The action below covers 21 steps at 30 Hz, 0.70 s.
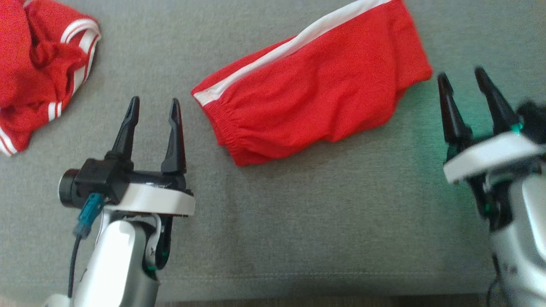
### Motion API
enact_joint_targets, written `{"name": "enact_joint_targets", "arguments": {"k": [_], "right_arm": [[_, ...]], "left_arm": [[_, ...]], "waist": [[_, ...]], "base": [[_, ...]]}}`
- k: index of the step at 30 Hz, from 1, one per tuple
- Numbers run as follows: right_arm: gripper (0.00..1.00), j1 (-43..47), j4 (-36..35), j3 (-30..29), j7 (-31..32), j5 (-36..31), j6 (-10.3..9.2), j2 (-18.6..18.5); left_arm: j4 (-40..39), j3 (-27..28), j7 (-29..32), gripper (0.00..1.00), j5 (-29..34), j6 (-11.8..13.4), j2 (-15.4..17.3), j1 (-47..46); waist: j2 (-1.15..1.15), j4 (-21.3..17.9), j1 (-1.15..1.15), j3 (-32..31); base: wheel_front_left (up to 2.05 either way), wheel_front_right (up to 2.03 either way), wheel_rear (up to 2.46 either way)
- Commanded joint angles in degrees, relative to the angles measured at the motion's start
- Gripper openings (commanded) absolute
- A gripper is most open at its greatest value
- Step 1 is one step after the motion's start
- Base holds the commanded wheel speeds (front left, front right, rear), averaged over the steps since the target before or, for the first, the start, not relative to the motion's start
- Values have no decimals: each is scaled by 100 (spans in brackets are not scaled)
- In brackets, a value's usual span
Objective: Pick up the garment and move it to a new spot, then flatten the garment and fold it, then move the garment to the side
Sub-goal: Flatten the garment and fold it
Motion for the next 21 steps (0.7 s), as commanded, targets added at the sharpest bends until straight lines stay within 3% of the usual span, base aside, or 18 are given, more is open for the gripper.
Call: {"name": "enact_joint_targets", "arguments": {"k": [1, 7, 11, 12, 13, 14, 21], "right_arm": [[100, -232, 16, 192, 107, 81, 23, -112], [100, -1289, 1338, 666, 954, 558, 23, -400], [100, -1641, 1785, 828, 1377, 743, 23, -440], [80, -1677, 1850, 854, 1439, 789, 23, -444], [32, -1702, 1882, 877, 1451, 813, 23, -450], [0, -1711, 1890, 885, 1421, 855, 23, -440], [0, -1140, 1696, 626, 861, 875, 23, -285]], "left_arm": [[-135, 125, -29, 100, 0, -21, 37, -149], [-18, 46, -29, 100, 3, -87, -43, -404], [11, 40, -29, 100, 22, -103, -81, -483], [12, 42, -29, 100, 30, -105, -89, -493], [12, 46, -29, 100, 36, -106, -96, -500], [13, 54, -29, 100, 41, -106, -102, -503], [45, 123, -29, 100, 104, -124, -125, -394]], "waist": [[0, 156, -1, 225], [0, 341, -1, 473], [0, 393, -1, 521], [0, 397, -1, 523], [0, 398, -1, 520], [0, 393, -1, 514], [0, 265, -1, 242]], "base": [[0, 0, 0], [0, 0, 0], [0, 0, 0], [0, 0, 0], [0, 0, 0], [0, 0, 0], [0, 0, 0]]}}
